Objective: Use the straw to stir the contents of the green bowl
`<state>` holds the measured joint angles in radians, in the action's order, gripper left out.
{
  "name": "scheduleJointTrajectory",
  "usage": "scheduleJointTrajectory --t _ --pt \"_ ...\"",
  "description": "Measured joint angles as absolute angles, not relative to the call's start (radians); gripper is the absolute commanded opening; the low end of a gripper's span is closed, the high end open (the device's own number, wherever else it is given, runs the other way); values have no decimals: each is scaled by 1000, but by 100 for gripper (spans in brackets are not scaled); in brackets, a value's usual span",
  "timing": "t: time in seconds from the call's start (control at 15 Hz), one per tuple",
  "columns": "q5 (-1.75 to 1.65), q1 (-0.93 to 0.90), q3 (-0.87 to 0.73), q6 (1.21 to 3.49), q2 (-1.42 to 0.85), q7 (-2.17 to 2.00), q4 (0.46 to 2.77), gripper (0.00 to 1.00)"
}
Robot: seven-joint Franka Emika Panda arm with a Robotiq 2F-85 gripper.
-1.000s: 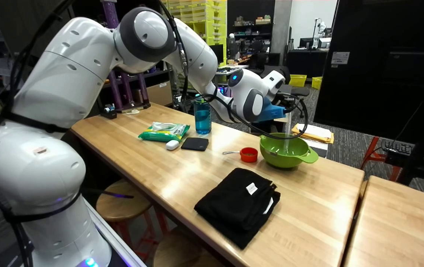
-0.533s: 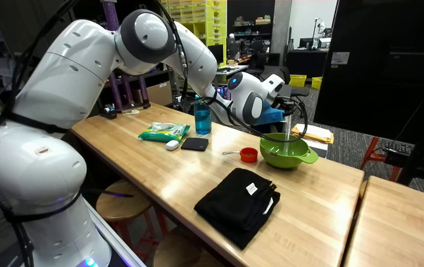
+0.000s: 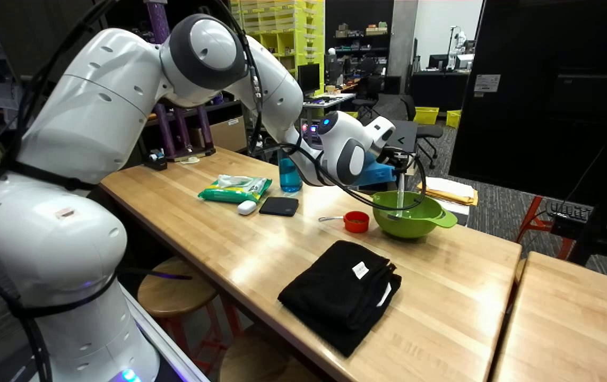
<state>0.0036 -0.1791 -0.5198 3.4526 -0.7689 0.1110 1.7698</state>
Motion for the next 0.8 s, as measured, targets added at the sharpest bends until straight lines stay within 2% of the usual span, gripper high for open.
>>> scheduleJointTrajectory --t 0.8 --pt "5 -206 -572 3453 -729 104 1770 1"
